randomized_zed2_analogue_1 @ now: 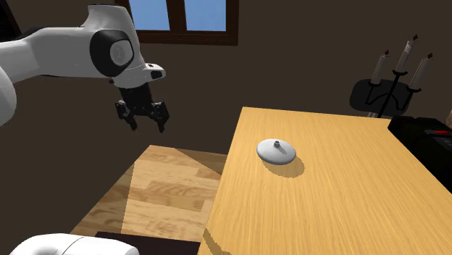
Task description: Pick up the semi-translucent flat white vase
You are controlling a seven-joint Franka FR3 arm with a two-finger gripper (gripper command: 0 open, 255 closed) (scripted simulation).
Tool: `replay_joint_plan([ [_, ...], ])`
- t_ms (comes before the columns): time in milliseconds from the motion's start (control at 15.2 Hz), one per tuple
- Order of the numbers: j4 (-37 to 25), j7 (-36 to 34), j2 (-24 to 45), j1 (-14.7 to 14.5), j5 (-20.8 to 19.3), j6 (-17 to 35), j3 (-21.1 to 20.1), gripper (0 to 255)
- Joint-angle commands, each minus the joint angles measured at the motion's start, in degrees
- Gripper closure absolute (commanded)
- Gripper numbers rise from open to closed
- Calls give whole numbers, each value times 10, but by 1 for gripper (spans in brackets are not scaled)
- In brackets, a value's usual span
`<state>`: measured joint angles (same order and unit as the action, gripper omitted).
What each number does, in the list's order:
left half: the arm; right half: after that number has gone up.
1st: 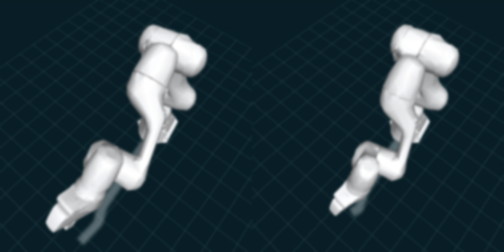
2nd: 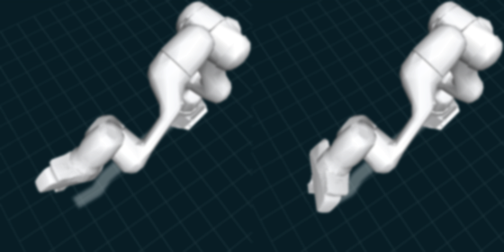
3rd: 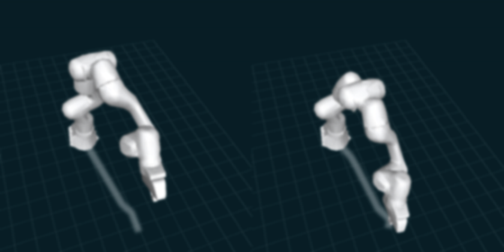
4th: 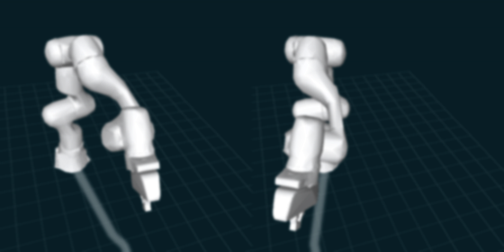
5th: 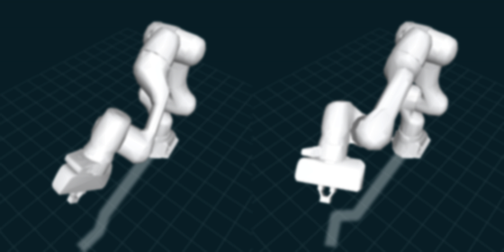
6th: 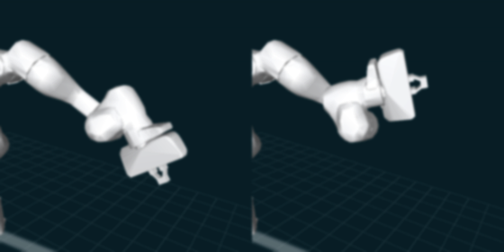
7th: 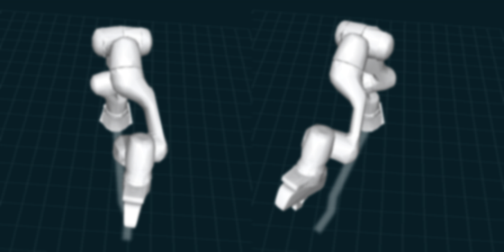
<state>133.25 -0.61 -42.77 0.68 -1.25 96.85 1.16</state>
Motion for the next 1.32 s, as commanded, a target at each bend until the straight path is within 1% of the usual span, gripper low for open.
replay_joint_plan([
  [0, 0, 0, 0, 0, 0, 0, 0, 0],
  [330, -18, 53, 50, 22, -31, 29, 53, 0],
  [660, -52, 105, 111, 39, -52, 57, 105, 0],
  [990, -100, 158, 184, 53, -61, 82, 155, 0],
  [1254, -149, 203, 249, 61, -56, 98, 195, 0],
])
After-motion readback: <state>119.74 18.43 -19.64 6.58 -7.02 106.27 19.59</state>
